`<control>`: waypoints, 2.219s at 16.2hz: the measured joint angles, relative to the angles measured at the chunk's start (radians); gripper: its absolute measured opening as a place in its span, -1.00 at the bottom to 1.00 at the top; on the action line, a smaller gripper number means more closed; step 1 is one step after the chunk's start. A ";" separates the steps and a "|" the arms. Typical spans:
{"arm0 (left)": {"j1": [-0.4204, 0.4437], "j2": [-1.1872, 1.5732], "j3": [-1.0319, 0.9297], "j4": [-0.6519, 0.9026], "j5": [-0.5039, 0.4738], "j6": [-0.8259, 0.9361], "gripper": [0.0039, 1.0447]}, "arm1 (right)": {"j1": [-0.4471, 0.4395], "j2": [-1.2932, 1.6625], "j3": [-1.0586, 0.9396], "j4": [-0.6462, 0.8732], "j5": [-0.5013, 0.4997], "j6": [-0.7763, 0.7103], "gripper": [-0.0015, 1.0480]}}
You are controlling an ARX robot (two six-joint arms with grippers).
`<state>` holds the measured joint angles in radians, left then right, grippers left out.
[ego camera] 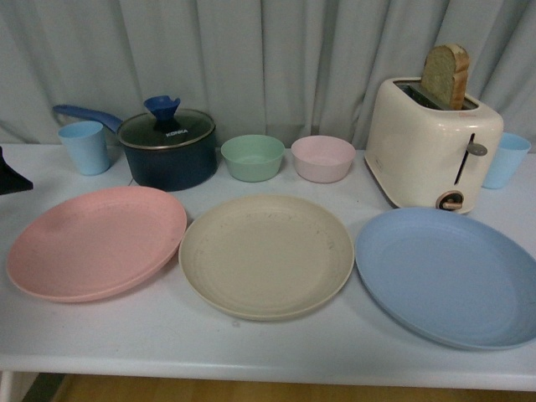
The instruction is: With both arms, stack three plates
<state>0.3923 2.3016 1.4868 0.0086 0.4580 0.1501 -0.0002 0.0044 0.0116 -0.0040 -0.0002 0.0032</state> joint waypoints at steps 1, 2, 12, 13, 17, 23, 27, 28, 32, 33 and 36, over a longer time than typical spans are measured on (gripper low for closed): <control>-0.005 0.013 -0.001 -0.001 0.005 0.020 0.88 | 0.000 0.000 0.000 0.000 0.000 0.000 0.87; -0.008 0.023 -0.013 0.008 0.004 0.040 0.88 | 0.000 0.000 0.000 0.000 0.000 0.000 0.87; -0.040 0.053 -0.096 0.037 -0.048 0.146 0.15 | 0.000 0.000 0.000 0.000 0.000 0.000 0.87; -0.044 0.053 -0.098 0.037 -0.046 0.147 -0.05 | 0.000 0.000 0.000 0.000 0.000 0.000 0.87; -0.042 0.041 -0.099 0.042 -0.031 0.139 -0.87 | 0.000 0.000 0.000 0.000 0.000 0.000 0.87; 0.045 -0.140 -0.181 0.029 -0.048 0.138 -0.95 | 0.000 0.000 0.000 0.000 0.000 0.000 0.87; -0.056 -0.326 -0.241 0.076 -0.005 0.121 -0.95 | 0.000 0.000 0.000 0.000 0.000 0.000 0.87; -0.104 -0.353 -0.247 0.089 0.005 0.103 -0.95 | 0.000 0.000 0.000 0.000 0.000 0.000 0.87; -0.305 -0.359 -0.268 0.129 -0.006 0.048 -0.95 | 0.000 0.000 0.000 0.000 0.000 0.000 0.87; -0.336 -0.345 -0.269 0.142 -0.014 0.032 -0.95 | 0.000 0.000 0.000 0.000 0.000 0.000 0.87; -0.407 -0.266 -0.269 0.178 -0.045 -0.021 -0.95 | 0.000 0.000 0.000 0.000 0.000 0.000 0.87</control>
<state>-0.0143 2.0354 1.2182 0.1864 0.4129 0.1295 -0.0002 0.0044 0.0116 -0.0036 -0.0002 0.0032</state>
